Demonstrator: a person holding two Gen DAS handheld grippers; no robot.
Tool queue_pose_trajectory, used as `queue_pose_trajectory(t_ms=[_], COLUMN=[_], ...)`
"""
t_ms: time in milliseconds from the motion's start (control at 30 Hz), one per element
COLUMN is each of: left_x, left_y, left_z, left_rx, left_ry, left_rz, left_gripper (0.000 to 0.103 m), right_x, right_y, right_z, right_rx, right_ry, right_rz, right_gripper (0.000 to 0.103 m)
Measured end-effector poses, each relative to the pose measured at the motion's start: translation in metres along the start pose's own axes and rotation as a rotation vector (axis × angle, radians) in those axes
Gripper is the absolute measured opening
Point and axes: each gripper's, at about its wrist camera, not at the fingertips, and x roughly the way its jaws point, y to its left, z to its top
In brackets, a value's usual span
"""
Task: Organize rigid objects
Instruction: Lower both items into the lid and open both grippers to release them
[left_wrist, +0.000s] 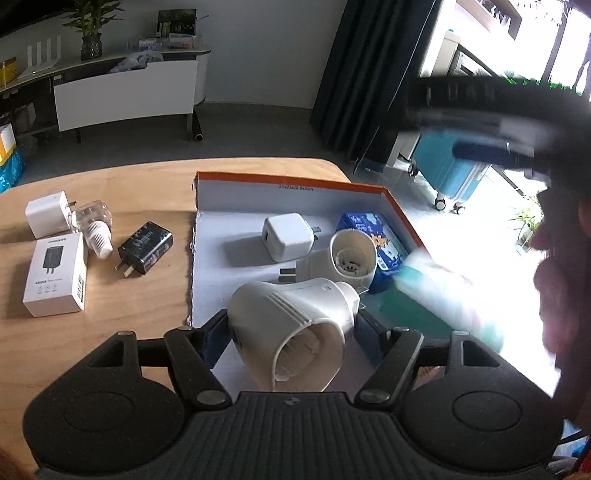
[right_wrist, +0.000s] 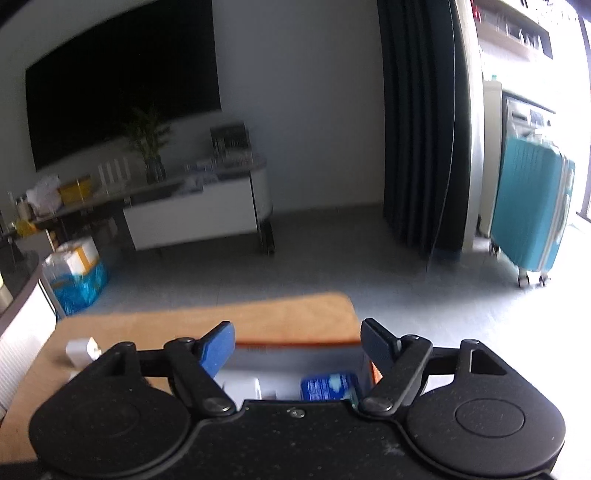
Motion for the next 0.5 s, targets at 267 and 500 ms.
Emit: queue_pose_trajectory(t_ms=[267,500], left_x=[0.009,0.013], left_y=[-0.001,-0.006], left_z=[-0.002,-0.001], left_rx=[0.0,-0.003], left_ry=[0.016,0.018], left_rz=[-0.016,-0.025], left_gripper=[0.072,0.083], right_x=[-0.025,-0.055], right_y=[-0.014,-0.016], right_z=[-0.005,-0.021], right_rx=[0.019,0.026], right_ry=[-0.024,-0.031], right_rz=[-0.015,-0.012], right_gripper=[0.09,0.092])
